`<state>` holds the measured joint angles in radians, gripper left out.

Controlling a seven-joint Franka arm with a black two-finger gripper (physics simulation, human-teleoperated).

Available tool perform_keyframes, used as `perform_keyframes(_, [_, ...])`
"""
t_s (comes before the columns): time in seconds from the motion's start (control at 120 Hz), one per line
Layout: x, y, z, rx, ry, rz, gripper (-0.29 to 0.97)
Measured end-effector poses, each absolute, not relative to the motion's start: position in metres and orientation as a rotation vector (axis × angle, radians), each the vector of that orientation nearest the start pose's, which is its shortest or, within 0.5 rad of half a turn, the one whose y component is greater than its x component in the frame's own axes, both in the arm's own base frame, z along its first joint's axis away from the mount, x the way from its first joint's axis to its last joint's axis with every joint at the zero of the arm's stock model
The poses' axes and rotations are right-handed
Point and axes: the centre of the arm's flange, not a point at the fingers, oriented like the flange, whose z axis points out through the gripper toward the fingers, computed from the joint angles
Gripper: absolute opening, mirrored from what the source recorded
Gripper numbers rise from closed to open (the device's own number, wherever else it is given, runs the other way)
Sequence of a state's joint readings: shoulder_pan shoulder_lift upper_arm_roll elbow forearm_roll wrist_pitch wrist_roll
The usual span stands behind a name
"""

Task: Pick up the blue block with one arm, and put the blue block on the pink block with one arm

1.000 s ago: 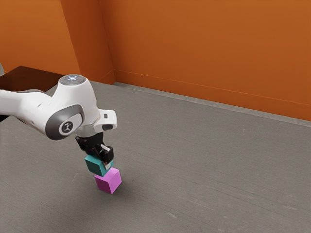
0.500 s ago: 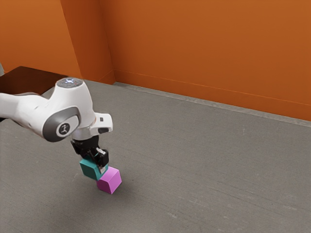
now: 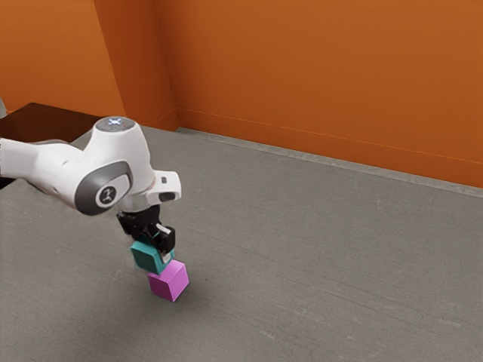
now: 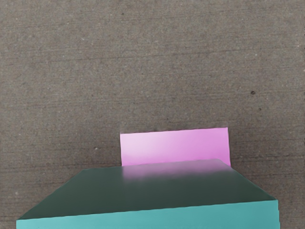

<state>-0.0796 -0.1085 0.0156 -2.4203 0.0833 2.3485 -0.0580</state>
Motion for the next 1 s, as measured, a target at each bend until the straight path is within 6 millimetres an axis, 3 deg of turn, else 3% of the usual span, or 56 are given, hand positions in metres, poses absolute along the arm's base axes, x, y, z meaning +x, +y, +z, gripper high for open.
perform_keyframes(0.558, [0.494,-0.043,0.372,-3.092,0.094,-0.119,0.38])
perform_keyframes(1.0, [0.495,-0.043,0.338,-3.098,0.073,-0.020,0.38])
